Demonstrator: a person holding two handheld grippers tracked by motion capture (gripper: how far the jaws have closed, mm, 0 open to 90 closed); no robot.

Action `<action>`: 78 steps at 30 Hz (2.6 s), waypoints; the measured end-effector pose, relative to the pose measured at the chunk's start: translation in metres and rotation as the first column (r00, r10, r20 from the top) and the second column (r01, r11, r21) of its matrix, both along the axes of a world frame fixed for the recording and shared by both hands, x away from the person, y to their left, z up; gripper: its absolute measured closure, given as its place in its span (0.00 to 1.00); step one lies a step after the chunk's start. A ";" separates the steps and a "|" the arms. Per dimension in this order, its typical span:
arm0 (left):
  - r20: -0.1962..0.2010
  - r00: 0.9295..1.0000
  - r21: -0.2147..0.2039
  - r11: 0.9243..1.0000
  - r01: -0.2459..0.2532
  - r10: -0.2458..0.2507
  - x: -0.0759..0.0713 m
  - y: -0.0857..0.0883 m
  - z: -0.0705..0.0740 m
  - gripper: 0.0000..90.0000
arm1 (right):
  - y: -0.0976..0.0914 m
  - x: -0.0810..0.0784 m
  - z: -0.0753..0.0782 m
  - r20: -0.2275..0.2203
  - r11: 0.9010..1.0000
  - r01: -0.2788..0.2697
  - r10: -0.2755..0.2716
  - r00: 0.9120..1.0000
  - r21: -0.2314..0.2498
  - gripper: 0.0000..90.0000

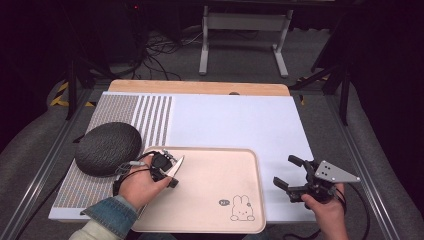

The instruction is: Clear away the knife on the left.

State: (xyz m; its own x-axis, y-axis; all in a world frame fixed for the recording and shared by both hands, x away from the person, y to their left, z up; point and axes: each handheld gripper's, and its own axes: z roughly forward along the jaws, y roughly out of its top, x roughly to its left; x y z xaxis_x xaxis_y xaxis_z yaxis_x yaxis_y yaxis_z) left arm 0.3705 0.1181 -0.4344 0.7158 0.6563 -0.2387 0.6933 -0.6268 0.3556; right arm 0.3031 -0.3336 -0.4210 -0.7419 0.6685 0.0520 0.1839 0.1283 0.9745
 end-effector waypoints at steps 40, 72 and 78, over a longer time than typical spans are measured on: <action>0.065 0.997 0.060 0.997 -0.053 0.050 0.003 0.025 0.002 1.00 | 0.001 0.001 -0.001 -0.007 1.000 -0.003 0.003 1.000 -0.001 0.06; 0.032 0.999 0.044 0.999 -0.019 0.018 -0.031 0.043 0.000 1.00 | 0.003 0.001 -0.002 -0.012 1.000 -0.007 0.007 1.000 -0.004 0.06; 0.036 0.999 0.055 0.999 -0.003 0.001 -0.038 0.045 0.000 1.00 | 0.006 0.003 -0.003 -0.015 1.000 -0.013 0.013 1.000 -0.006 0.06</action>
State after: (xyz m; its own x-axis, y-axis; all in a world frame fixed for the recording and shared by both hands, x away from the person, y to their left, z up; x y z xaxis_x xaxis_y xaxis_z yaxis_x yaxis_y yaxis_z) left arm 0.3320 0.1633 -0.4341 0.7216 0.6693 -0.1770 0.6823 -0.6444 0.3453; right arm 0.3059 -0.3278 -0.4240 -0.7499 0.6589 0.0589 0.1966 0.1370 0.9709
